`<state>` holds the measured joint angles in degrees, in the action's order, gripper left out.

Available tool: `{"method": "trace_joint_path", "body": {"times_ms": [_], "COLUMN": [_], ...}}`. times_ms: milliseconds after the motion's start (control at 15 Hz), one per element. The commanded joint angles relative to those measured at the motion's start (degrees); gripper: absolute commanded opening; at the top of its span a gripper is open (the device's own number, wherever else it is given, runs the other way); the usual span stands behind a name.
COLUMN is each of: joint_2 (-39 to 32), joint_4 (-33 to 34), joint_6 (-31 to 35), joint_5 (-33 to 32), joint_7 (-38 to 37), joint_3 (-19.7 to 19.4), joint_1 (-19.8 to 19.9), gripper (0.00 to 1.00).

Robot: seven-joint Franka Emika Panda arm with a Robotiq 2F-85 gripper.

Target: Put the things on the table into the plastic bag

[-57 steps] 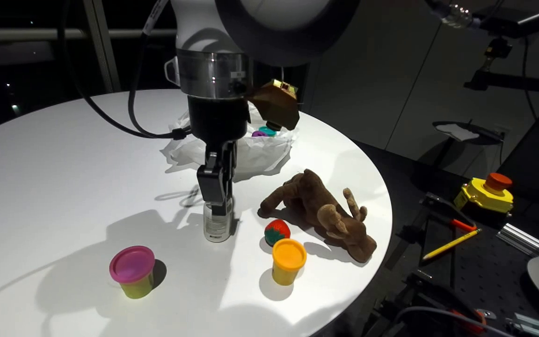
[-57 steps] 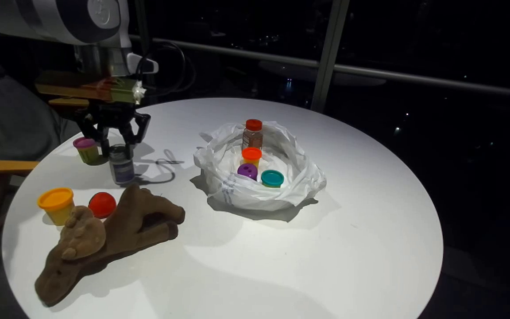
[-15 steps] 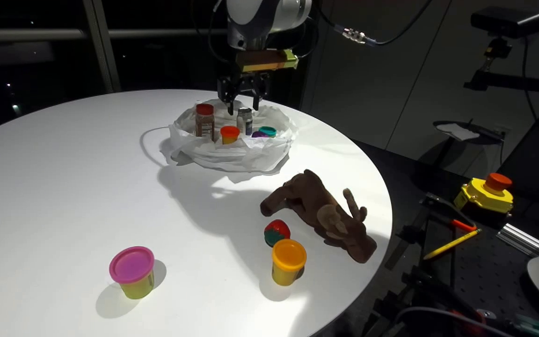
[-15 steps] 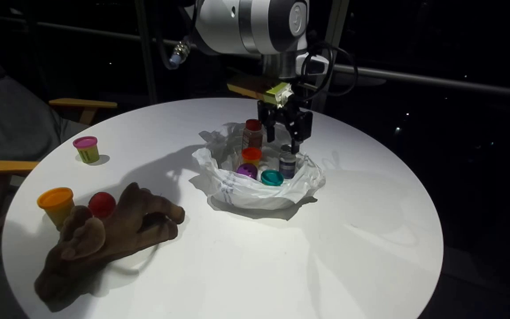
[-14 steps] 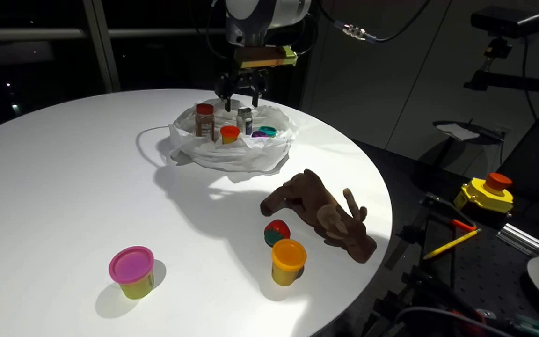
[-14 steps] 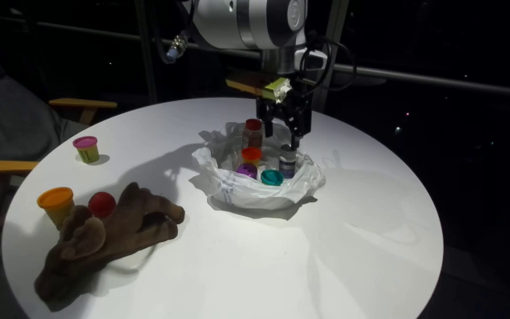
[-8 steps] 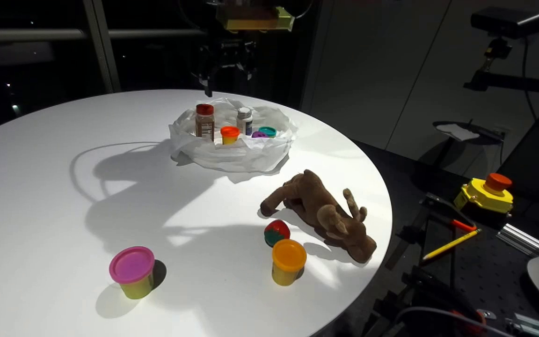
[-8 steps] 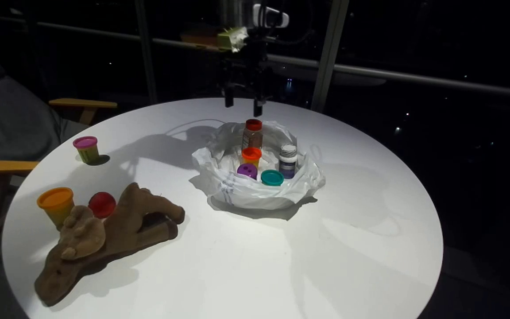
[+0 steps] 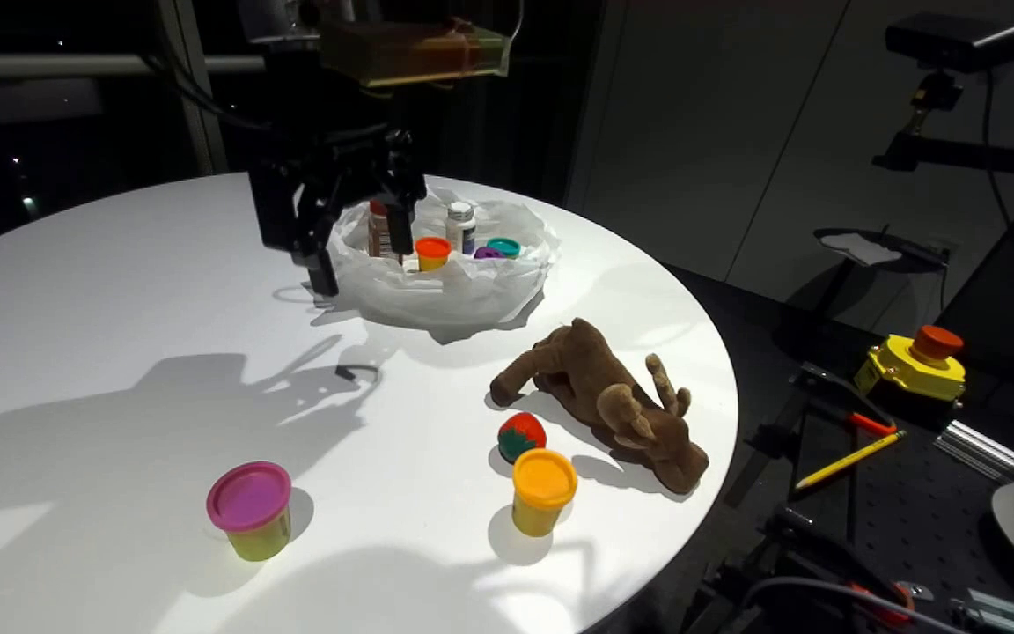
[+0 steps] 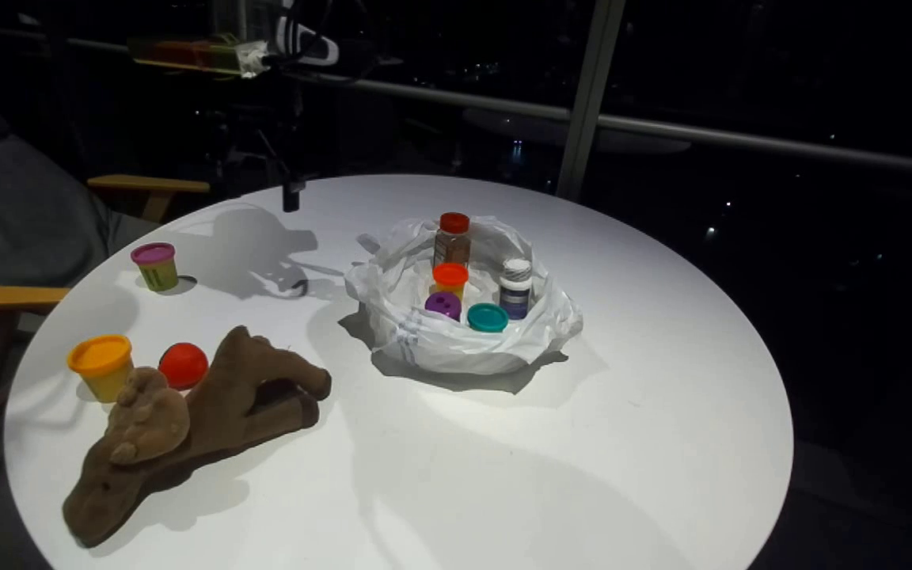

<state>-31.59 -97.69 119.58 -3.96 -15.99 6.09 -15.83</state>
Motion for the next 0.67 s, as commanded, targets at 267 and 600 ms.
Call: {"method": "trace_joint_path", "body": {"times_ms": [267, 600], "joint_2": [-5.32, -6.59], "joint_4": [-0.87, -0.65], "joint_6": [9.81, 13.54], "joint_5": [-2.5, -4.74], "joint_7": [9.73, 8.61], "joint_3": [3.05, 3.36], "joint_1": [-3.24, -7.55], "gripper": [1.0, 1.0]}}
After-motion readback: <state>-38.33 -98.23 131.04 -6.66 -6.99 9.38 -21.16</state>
